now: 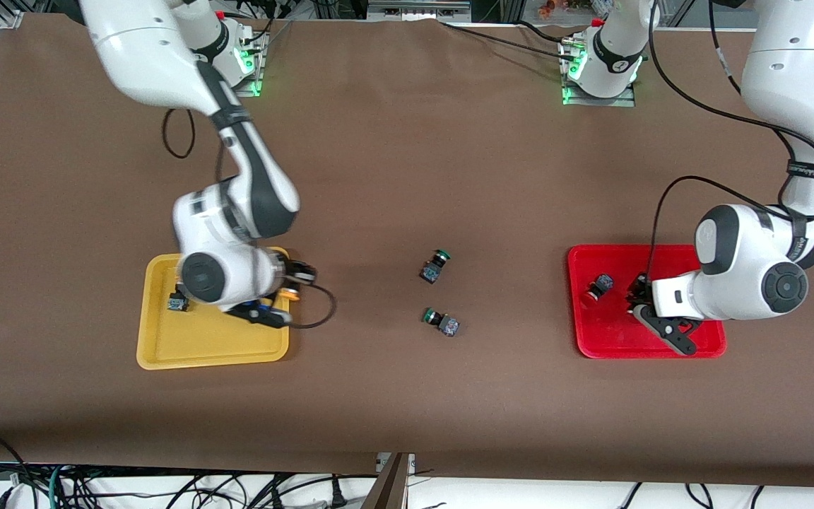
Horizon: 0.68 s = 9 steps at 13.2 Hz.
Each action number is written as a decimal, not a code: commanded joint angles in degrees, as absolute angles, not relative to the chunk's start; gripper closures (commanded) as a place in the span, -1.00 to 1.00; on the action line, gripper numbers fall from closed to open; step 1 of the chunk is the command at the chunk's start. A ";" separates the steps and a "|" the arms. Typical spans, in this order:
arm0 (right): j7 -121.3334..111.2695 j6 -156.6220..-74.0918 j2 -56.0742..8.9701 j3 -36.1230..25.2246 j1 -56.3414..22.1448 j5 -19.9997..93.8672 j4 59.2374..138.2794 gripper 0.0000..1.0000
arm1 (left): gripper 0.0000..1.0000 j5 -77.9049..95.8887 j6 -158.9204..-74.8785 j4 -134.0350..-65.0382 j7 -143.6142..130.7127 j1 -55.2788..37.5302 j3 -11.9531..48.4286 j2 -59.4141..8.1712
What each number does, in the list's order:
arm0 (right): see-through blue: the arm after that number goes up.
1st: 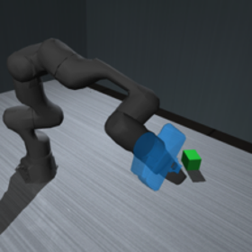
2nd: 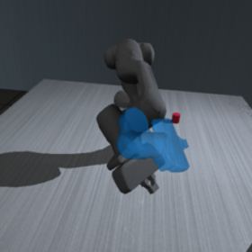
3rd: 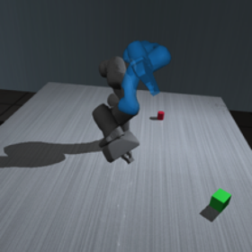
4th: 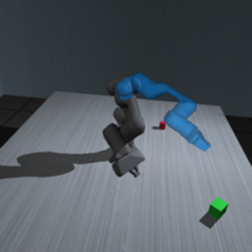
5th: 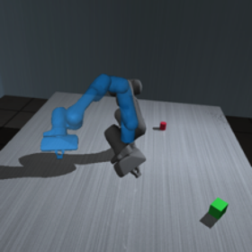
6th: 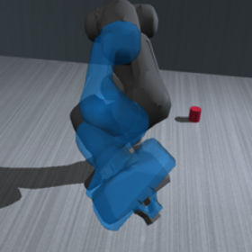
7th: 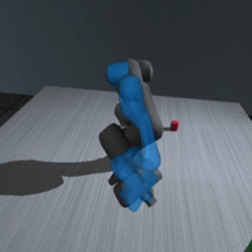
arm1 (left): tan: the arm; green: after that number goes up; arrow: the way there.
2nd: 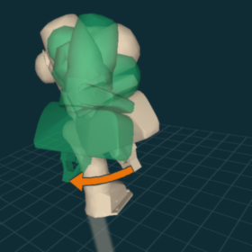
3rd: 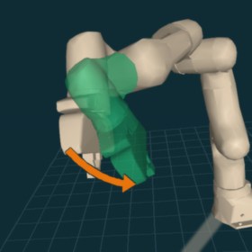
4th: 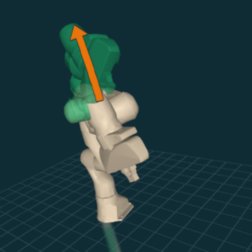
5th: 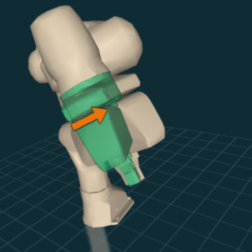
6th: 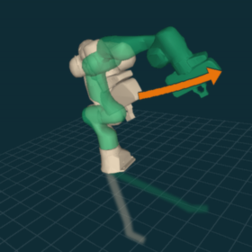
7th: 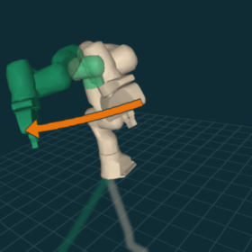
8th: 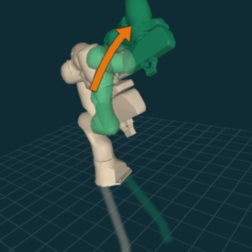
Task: Place red and yellow buttons in trays
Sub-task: 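Carry the red button to the red tray while the right gripper carries orange, then release the red button in the red tray while the right gripper releases orange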
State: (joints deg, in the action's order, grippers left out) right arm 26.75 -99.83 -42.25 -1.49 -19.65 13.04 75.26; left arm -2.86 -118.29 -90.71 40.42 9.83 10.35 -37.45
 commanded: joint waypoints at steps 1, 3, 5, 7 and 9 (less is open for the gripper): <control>17.88 -98.09 -42.01 -3.07 -17.50 11.43 78.30 1.00 | 0.67 -7.19 -118.30 -91.49 43.59 10.46 10.72 -39.28; 14.16 -99.22 -42.45 -5.44 -17.23 10.46 81.28 1.00 | 0.00 -9.57 -118.65 -92.02 43.59 10.63 10.72 -40.95; 9.69 -101.33 -42.97 -7.20 -16.70 9.85 84.01 1.00 | -1.00 -9.93 -118.65 -92.02 44.82 11.95 10.81 -40.52; 7.83 -102.74 -43.07 -7.21 -15.12 9.84 85.08 0.27 | -1.00 -9.93 -118.65 -91.58 44.82 11.95 11.34 -38.60; 7.47 -102.57 -42.46 -7.29 -14.77 9.84 83.77 -1.00 | -1.00 -9.24 -118.04 -91.58 43.60 11.52 11.77 -35.70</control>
